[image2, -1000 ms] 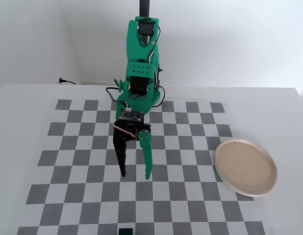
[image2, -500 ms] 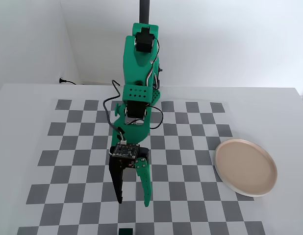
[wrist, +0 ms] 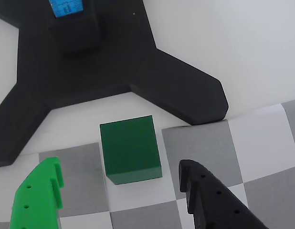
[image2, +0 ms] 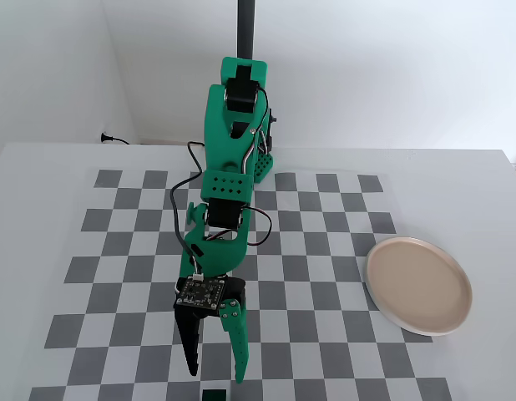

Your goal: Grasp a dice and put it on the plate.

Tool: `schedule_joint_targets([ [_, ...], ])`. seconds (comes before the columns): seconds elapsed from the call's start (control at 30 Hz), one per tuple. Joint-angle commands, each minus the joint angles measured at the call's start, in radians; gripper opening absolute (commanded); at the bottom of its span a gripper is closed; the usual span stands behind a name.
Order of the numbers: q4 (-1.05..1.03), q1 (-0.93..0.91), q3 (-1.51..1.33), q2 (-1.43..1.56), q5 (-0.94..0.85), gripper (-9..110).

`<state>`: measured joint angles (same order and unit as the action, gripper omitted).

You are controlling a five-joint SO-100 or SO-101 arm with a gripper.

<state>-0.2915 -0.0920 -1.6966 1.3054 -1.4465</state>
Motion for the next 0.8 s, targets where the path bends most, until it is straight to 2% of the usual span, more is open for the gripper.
schedule_joint_targets([
  [0.0, 0.000, -0.012, 0.114, 0.008, 0.008, 21],
  [0.43, 0.025, 0.003, 0.141, -0.095, -0.026, 21],
  [0.77, -0.021, 0.015, 0.282, -0.193, -0.018, 21],
])
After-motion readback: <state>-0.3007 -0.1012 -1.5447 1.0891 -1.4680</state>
